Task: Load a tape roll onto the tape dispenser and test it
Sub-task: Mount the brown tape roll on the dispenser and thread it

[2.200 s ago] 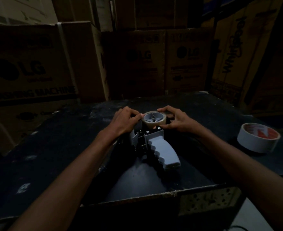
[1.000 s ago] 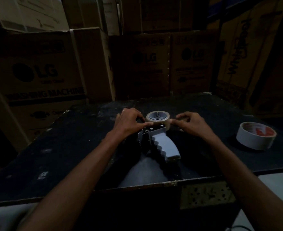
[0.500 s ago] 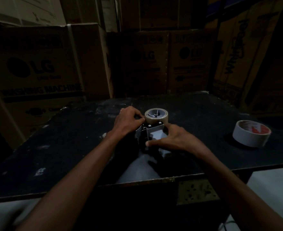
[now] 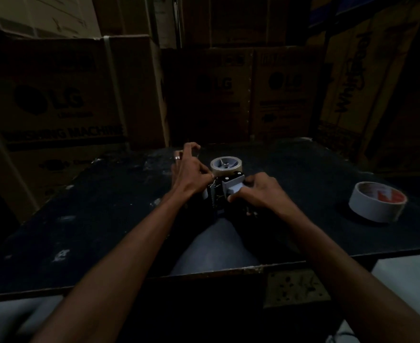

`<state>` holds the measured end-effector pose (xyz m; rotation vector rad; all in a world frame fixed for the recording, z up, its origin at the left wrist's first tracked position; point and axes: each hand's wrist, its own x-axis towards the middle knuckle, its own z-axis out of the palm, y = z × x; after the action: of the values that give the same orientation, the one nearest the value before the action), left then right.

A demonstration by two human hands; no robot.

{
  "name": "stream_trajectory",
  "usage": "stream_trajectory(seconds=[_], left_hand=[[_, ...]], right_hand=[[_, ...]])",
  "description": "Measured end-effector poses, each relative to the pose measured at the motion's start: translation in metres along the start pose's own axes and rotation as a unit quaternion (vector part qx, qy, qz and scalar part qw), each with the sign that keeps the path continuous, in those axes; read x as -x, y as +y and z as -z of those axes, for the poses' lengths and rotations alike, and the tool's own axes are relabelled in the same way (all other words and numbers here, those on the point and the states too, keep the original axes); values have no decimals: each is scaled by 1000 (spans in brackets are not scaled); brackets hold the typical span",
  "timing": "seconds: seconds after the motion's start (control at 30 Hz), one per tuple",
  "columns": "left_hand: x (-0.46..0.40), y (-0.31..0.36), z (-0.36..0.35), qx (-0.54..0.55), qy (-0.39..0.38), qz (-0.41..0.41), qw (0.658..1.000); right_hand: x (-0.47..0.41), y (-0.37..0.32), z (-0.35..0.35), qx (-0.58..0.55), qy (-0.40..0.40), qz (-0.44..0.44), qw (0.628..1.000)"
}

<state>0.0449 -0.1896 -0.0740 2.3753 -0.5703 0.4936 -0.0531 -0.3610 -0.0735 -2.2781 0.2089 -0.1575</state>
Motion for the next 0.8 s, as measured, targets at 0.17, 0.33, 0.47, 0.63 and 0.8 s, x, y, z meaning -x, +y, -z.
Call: stream_trajectory(seconds=[0.17, 0.33, 0.47, 0.63, 0.8], left_hand=[[-5, -6, -2, -6, 18, -8, 1000], [-5, -11, -8, -9, 38, -38, 999], [-7, -15, -8, 8, 41, -71, 997], [-2, -16, -7, 25, 28, -115, 993], [0, -16, -3, 3, 31, -122, 992]], right_hand=[[-6, -3, 2, 5, -2, -2, 1000], [-11, -4, 4, -9, -29, -9, 1000], [-15, -1, 5, -36, -31, -12, 999], [-22, 2, 5, -35, -37, -24, 998], [-27, 2, 8, -16, -44, -28, 999]])
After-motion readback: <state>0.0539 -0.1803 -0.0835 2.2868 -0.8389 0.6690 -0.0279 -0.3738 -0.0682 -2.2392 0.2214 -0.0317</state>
